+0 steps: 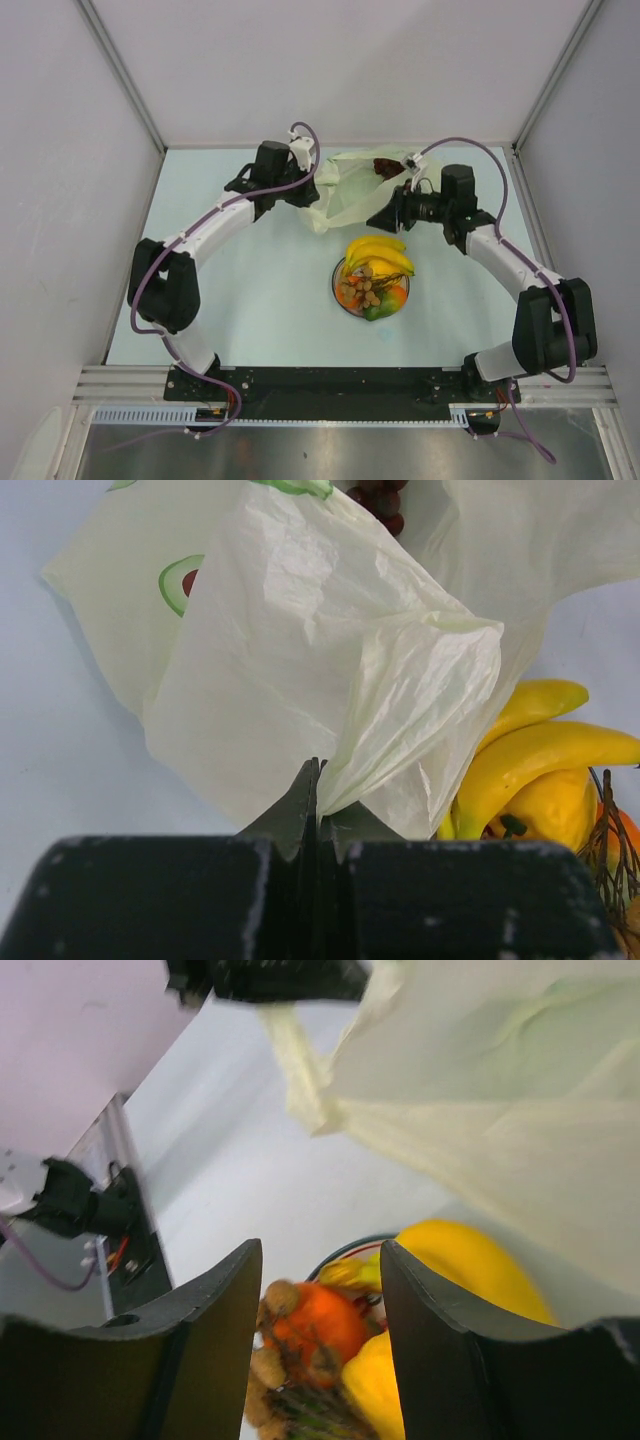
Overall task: Take the fake fruits out of the plastic bag
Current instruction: Place the fake fruit on the plate, then move the plastic bag to the center of the board.
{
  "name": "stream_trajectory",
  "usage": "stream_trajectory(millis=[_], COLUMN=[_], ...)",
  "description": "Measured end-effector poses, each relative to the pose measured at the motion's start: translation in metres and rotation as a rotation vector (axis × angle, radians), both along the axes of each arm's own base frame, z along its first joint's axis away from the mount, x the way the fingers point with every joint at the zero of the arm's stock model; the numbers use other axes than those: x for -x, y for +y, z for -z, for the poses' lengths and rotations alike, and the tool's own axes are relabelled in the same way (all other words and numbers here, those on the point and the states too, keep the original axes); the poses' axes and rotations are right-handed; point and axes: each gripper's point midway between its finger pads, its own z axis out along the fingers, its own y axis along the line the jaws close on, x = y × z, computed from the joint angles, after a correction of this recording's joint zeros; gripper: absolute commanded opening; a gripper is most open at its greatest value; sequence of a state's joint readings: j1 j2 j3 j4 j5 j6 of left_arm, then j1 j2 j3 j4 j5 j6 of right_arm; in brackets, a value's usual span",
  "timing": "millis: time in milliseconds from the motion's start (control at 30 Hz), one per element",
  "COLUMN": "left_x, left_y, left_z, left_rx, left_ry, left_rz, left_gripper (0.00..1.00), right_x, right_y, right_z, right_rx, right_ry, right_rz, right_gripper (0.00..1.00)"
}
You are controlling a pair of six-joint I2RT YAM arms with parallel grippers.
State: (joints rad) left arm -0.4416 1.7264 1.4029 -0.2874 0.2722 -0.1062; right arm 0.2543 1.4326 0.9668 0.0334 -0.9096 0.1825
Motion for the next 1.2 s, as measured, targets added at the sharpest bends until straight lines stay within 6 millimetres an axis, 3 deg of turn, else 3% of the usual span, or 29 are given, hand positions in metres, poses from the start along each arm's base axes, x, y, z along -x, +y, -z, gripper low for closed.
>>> stream_trajectory(millis=[167,233,400,500,667,800,933,1000,1100,1200], left_x=[0.002,0.003,0.002,-0.003,-0.009,-0.016,-0.041,-0.049,-0.059,-0.06], left_y=[-0.003,-0.004,-0.005,-0.007,-0.01,-0.012,-0.023,-0.028,-0.039,-0.05], left_z=[-0.002,-0.003,-0.007,-0.019,-0.035,-0.048,-0.081,-0.095,-0.12,-0.14], left_rx=[0.023,0.031,0.04,0.053,0.068,0.069,0.082,0.095,0.125,0.173], left_ry=[0.013,0.019,0.021,-0.005,-0.042,-0.079,-0.191,-0.24,-0.316,-0.357], left_rz=[0.006,0.006,0.002,0.002,0.004,0.012,0.039,0.057,0.095,0.153], left_gripper=[0.0,0.0,0.0,0.0,0.0,0.0,0.01,0.01,0.02,0.01], right_x=[-0.057,-0.079,-0.13,-0.152,-0.184,-0.222,-0.272,-0.281,-0.293,-0.281], right_y=[-0.021,-0.029,-0.034,-0.034,-0.029,-0.035,-0.073,-0.095,-0.14,-0.193], right_z=[-0.035,-0.048,-0.066,-0.049,0.025,0.078,0.102,0.103,0.092,0.084], right_rx=[0.055,0.093,0.195,0.283,0.452,0.573,0.731,0.791,0.872,0.937], right_ry=[-0.189,-0.277,-0.443,-0.497,-0.464,-0.437,-0.489,-0.515,-0.558,-0.537], right_rz=[0.138,0.19,0.231,0.227,0.252,0.306,0.487,0.543,0.648,0.733], right_gripper=[0.52,0.47,0.39,0.3,0.28,0.31,0.33,0.33,0.33,0.33])
